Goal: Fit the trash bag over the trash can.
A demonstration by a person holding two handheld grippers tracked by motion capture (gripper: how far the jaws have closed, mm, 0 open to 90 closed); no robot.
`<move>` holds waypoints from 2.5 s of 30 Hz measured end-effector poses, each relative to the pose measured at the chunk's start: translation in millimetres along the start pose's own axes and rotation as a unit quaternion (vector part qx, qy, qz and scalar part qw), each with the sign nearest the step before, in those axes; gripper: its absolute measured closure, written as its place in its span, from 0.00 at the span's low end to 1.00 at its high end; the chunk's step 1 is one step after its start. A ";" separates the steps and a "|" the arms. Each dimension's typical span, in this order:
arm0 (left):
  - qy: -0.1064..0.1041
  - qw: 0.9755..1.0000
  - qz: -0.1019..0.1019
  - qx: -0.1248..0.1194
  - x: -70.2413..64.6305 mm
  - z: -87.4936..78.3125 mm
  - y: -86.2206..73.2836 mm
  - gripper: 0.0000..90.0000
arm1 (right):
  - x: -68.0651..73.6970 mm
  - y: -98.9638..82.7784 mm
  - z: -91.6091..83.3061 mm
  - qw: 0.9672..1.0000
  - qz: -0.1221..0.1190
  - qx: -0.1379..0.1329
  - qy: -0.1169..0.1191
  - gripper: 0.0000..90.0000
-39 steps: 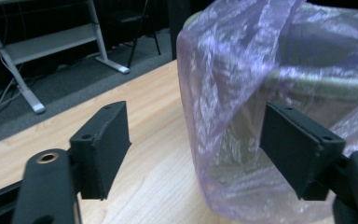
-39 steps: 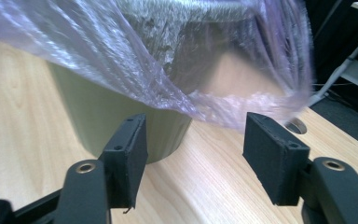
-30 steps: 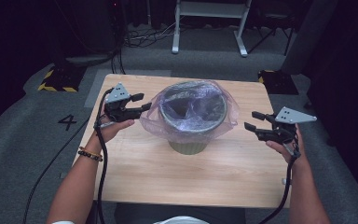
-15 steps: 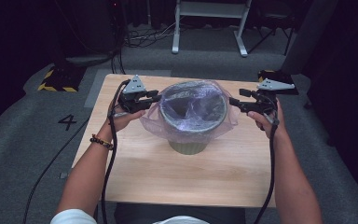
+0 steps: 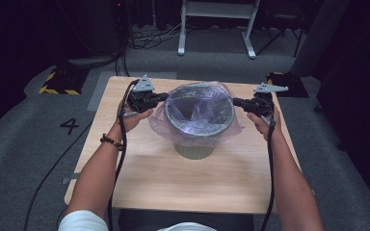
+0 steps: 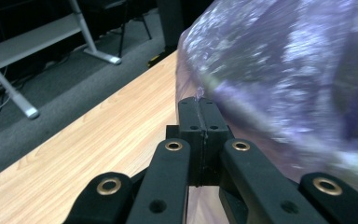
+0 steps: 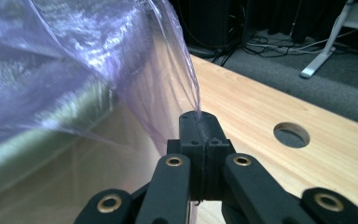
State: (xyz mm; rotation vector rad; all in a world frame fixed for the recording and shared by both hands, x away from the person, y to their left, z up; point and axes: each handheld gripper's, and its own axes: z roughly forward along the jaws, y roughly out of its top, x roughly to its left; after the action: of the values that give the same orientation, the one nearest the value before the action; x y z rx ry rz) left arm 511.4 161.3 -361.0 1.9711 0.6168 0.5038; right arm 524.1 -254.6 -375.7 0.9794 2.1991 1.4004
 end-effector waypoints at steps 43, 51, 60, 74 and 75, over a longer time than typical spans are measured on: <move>-0.015 1.000 -0.024 -0.010 -11.0 -38.0 -34.2 0.32 | 18.6 -33.3 -43.0 0.999 -0.039 -0.028 -0.015 0.54; -0.084 0.996 0.024 0.012 -54.0 -46.0 -43.3 0.24 | 51.3 -42.5 -71.6 0.991 -0.124 -0.038 0.043 0.36; -0.054 0.996 0.059 0.026 -80.3 -28.9 -45.4 0.33 | 89.6 -48.6 -55.7 0.980 -0.195 -0.019 0.023 0.42; -0.031 0.994 0.095 0.047 -86.1 -17.7 -56.9 1.00 | 96.7 -65.9 -42.6 0.980 -0.192 -0.010 0.046 1.00; -0.034 0.994 0.094 0.048 -86.6 -17.0 -58.4 1.00 | 96.6 -68.0 -41.7 0.980 -0.190 -0.008 0.051 1.00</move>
State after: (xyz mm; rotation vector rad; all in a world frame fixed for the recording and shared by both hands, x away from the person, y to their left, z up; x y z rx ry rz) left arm 421.2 143.2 -413.4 2.1403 0.4208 0.5270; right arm 406.3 -231.0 -411.3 0.4530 2.2889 1.3076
